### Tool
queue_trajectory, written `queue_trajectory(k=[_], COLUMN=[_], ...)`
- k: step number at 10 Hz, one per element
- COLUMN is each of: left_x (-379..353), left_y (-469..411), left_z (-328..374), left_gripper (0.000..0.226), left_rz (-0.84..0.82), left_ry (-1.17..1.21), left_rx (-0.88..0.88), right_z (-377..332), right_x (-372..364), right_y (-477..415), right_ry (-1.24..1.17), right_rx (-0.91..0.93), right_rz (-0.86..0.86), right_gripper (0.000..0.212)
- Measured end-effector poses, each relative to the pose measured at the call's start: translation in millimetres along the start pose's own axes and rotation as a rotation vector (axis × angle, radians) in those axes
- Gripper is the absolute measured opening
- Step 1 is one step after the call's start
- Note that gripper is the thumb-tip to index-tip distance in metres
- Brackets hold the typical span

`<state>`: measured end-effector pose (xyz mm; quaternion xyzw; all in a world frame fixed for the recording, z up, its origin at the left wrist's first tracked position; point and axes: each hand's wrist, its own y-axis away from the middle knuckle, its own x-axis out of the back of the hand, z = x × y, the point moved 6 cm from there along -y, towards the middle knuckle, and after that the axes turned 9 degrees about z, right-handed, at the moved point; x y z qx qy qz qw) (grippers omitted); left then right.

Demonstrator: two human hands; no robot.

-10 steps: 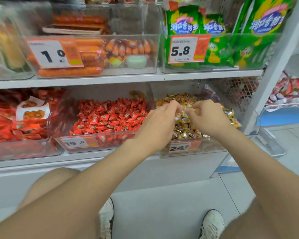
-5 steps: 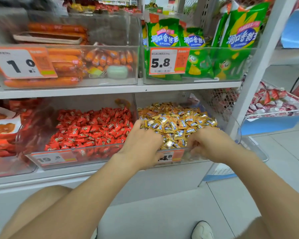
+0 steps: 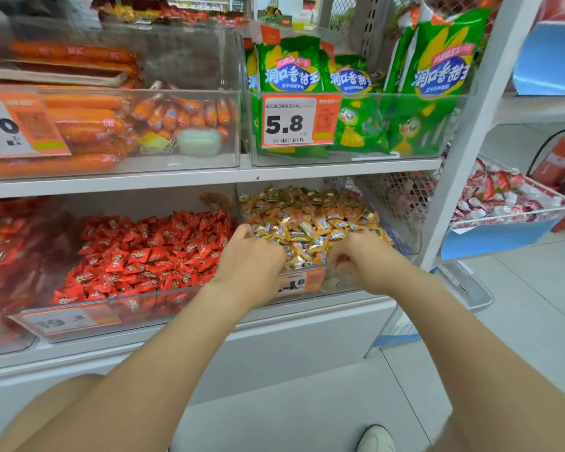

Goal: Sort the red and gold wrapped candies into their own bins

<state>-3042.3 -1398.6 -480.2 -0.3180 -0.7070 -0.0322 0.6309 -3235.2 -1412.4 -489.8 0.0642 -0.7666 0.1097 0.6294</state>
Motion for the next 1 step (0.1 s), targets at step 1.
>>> queue_trajectory(k=[1], left_x=[8.0], left_y=[2.4], left_z=[-1.4], left_gripper=[0.032], left_rz=[0.042], left_ry=[0.165], left_rx=[0.005], right_z=[-20.3], right_x=[13.3], right_y=[-0.7], right_ry=[-0.008], right_rx=[0.044], right_rz=[0.092], right_gripper=[0.023])
